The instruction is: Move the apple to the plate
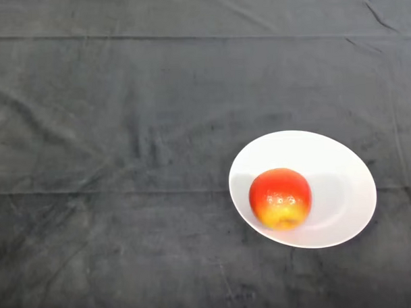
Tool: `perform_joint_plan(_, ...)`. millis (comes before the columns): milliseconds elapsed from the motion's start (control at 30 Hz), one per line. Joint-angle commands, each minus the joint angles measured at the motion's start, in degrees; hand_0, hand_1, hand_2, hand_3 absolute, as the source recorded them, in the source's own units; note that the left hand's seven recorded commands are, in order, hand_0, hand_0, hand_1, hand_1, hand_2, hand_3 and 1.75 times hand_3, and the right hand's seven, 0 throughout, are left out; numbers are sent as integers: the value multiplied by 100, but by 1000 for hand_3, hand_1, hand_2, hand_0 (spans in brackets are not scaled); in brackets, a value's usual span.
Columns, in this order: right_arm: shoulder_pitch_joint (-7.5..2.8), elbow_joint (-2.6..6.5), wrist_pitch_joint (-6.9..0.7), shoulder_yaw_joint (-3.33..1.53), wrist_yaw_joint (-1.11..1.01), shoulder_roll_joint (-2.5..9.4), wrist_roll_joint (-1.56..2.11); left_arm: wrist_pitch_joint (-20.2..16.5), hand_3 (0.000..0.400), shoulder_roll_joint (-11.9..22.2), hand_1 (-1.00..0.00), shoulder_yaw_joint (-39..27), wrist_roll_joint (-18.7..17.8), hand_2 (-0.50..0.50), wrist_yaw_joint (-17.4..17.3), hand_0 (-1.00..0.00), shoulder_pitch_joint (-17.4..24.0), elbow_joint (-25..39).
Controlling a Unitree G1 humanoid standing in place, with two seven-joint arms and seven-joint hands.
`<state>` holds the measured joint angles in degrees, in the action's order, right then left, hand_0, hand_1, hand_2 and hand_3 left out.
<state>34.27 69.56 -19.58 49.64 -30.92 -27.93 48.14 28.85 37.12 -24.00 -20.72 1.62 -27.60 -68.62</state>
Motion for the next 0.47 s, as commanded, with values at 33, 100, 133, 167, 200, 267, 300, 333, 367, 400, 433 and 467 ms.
perform_joint_plan(33, 8, -11, 11, 87, 22, -93, -1, 82, 0, 368, 0, -144, 119, 0, 67, 0, 203, 38)
perform_joint_plan(100, 8, -11, 11, 87, 22, -93, -1, 106, 0, 361, 0, -152, 144, 0, 110, 0, 207, 48)
perform_joint_plan(133, 8, -11, 11, 87, 22, -93, -1, 115, 0, 355, 0, -154, 155, 0, 128, 0, 209, 52)
perform_joint_plan(167, 8, -12, 11, 87, 23, -93, -1, 123, 0, 349, 0, -156, 165, 0, 144, 0, 209, 55)
perform_joint_plan(200, 8, -12, 11, 87, 23, -93, -1, 131, 0, 342, 0, -158, 176, 0, 161, 0, 210, 59)
perform_joint_plan(267, 8, -12, 11, 86, 23, -93, -1, 143, 0, 331, 0, -162, 196, 0, 187, 0, 210, 64)
perform_joint_plan(300, 8, -12, 11, 86, 23, -92, -1, 148, 0, 326, 0, -164, 205, 0, 200, 0, 210, 67)
perform_joint_plan(333, 7, -12, 11, 86, 23, -92, -1, 151, 0, 322, 0, -166, 212, 0, 208, 0, 210, 69)
perform_joint_plan(367, 7, -13, 11, 86, 23, -92, -1, 155, 0, 317, 0, -168, 223, 0, 220, 0, 210, 71)
perform_joint_plan(400, 7, -13, 11, 86, 23, -92, -1, 158, 0, 314, 0, -169, 231, 0, 229, 0, 210, 73)
perform_joint_plan(433, 7, -13, 11, 86, 23, -92, -1, 160, 0, 311, 0, -170, 240, 0, 237, 0, 210, 75)
perform_joint_plan(467, 7, -13, 11, 86, 23, -92, -1, 163, 0, 308, 0, -171, 252, 0, 248, 0, 209, 78)
